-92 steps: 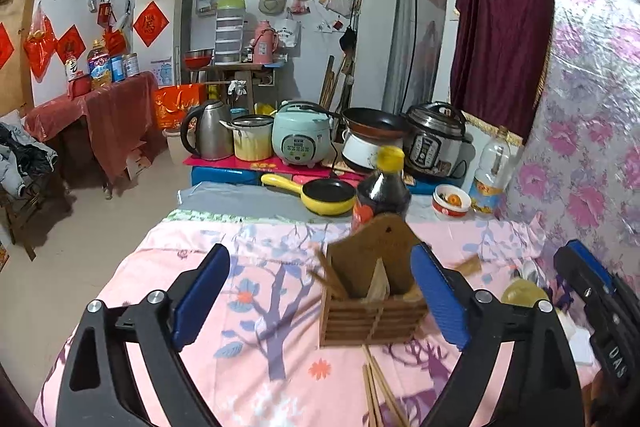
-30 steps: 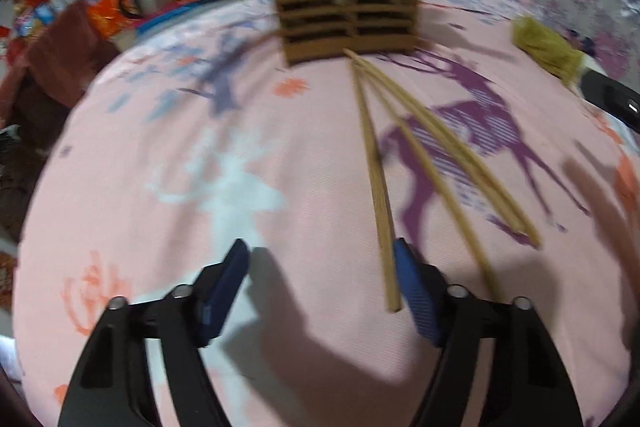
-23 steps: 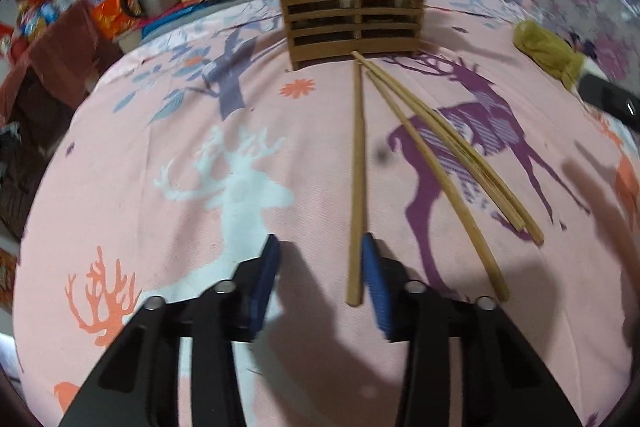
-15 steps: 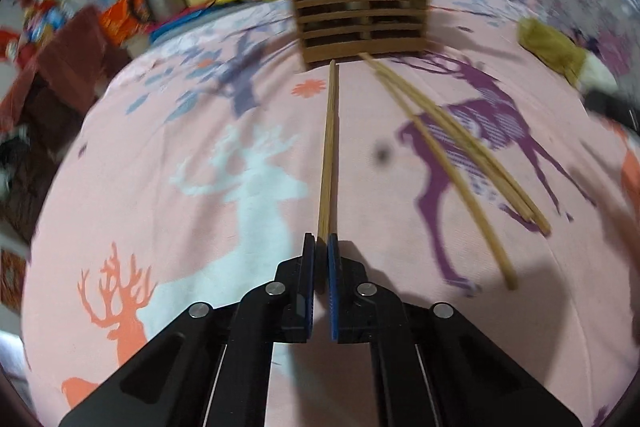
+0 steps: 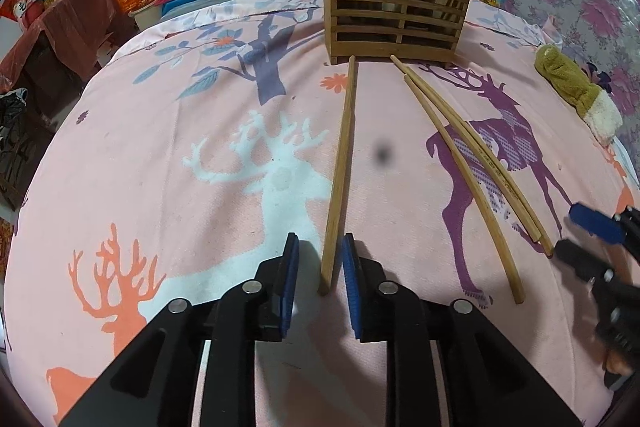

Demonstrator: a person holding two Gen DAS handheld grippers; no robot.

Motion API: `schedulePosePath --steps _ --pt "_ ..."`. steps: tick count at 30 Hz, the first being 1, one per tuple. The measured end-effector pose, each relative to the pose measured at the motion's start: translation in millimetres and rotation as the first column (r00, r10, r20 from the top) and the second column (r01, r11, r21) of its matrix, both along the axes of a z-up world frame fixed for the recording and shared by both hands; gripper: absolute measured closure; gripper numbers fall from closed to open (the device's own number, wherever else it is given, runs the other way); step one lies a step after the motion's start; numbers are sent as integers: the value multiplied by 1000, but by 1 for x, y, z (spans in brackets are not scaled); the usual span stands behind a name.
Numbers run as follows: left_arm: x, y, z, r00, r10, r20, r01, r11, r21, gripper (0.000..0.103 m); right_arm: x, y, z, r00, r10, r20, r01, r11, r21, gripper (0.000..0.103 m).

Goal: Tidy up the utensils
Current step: 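Grasp a chopstick with the left gripper while the right gripper grasps another chopstick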

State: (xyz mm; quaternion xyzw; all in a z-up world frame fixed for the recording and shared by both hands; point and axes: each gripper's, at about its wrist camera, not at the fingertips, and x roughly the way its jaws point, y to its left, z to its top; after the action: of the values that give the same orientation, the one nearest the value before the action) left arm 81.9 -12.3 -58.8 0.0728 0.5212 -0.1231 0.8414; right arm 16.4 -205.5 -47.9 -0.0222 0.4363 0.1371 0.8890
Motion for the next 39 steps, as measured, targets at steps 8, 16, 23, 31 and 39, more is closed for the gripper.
schedulePosePath --steps 8,16,23,31,39 --pt "-2 -2 0 1000 -1 4 1 1000 10 76 2 1 -6 999 18 -46 -18 1000 -1 74" --pt "-3 -4 -1 1000 -5 16 4 999 32 70 8 -1 -11 997 -9 -75 9 1000 -6 97" --pt "-4 2 0 1000 1 7 -1 1000 10 70 14 -36 -12 983 -162 -84 164 986 27 97" --pt "-16 7 1 1000 -26 16 25 1000 15 70 15 -29 -13 987 -129 -93 131 991 16 93" --pt "-12 10 1 1000 -19 3 19 1000 -12 71 15 -32 -15 986 -131 -103 135 990 37 93"
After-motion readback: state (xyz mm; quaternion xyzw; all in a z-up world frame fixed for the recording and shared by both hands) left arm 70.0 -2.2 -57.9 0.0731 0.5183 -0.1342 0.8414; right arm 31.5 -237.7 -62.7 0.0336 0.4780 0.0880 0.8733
